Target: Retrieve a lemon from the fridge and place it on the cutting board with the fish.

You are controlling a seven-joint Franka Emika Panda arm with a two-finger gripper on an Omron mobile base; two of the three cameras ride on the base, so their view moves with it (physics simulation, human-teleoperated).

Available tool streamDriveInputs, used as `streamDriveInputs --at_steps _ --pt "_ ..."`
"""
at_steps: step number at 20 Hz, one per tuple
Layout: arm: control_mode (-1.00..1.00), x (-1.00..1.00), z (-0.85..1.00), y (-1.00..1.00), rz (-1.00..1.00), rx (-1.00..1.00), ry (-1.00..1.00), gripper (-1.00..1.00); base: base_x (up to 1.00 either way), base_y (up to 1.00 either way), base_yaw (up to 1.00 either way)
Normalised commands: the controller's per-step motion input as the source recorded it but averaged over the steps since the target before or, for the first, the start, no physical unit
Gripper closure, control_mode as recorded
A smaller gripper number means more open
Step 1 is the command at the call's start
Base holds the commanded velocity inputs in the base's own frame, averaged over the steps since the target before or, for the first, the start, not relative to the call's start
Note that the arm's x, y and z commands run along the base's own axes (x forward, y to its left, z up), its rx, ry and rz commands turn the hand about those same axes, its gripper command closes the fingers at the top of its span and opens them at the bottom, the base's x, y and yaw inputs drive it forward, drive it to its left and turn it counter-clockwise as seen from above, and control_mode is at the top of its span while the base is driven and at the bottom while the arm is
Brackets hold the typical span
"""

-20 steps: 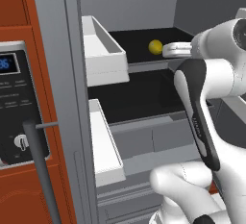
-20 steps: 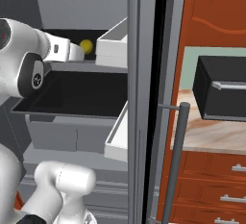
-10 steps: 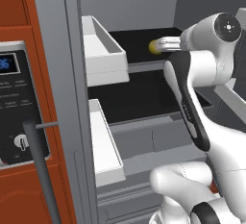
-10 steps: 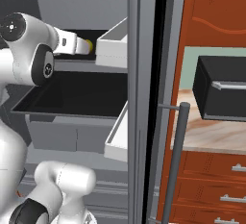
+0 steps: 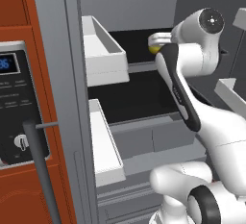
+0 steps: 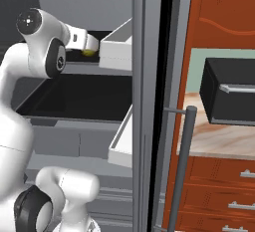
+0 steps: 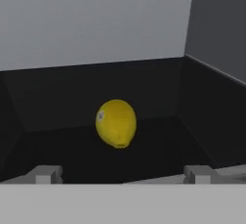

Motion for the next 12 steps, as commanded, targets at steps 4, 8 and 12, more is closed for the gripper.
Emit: streamDriveInputs --at_steps 4,8,12 --pt "-1.0 0.45 -0.1 0.0 0.0 0.0 0.02 -1.0 0.0 0.0 0.0" --pt "-1.0 0.38 -0.11 0.0 0.0 0.0 0.0 -1.0 0.0 0.0 0.0" --pt "-1.0 0.2 -0.06 0.0 0.0 0.0 0.0 -1.0 0.0 0.0 0.0"
